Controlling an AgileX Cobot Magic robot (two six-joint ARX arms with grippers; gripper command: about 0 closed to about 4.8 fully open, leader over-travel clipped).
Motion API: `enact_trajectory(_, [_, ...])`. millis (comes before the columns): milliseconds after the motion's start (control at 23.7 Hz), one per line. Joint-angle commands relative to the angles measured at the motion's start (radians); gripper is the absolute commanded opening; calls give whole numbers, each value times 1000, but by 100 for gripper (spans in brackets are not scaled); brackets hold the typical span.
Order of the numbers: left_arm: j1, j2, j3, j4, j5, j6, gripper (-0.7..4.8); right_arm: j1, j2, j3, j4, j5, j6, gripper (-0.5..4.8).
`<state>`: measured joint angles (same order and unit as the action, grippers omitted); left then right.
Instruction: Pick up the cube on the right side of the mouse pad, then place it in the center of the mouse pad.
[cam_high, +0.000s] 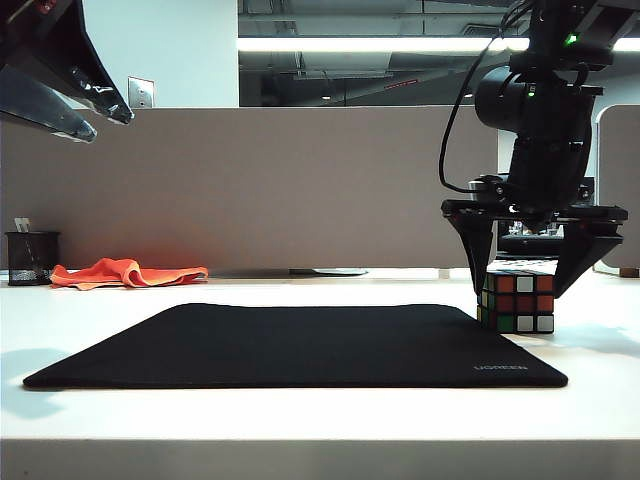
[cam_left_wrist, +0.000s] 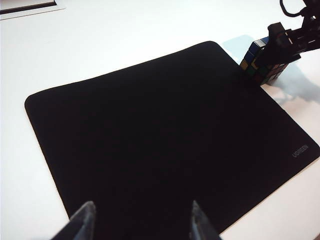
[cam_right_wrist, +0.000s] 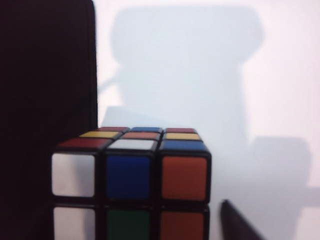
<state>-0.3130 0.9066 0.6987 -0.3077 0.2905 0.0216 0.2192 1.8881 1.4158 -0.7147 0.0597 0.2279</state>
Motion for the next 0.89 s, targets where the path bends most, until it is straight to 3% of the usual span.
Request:
enact_trajectory(42, [-1,-3,6,9,1,-3,242,0,-5,4,10,-3,0,342])
enact_trajectory(126, [-1,-3,6,9,1,-3,242,0,-5,4,7,-3,0,293])
enact_trajectory(379, [-1,-3,6,9,1,-3,242,0,-18,13,-3,-2,0,291])
enact_trajectory(759, [-1,-3,6,8,2,-3,242,0,-132,185,-120,10,-49,277])
enact_trajectory(885, [-1,-3,6,8,2,-3,242,3,-193,235,-120,-46,-49,277])
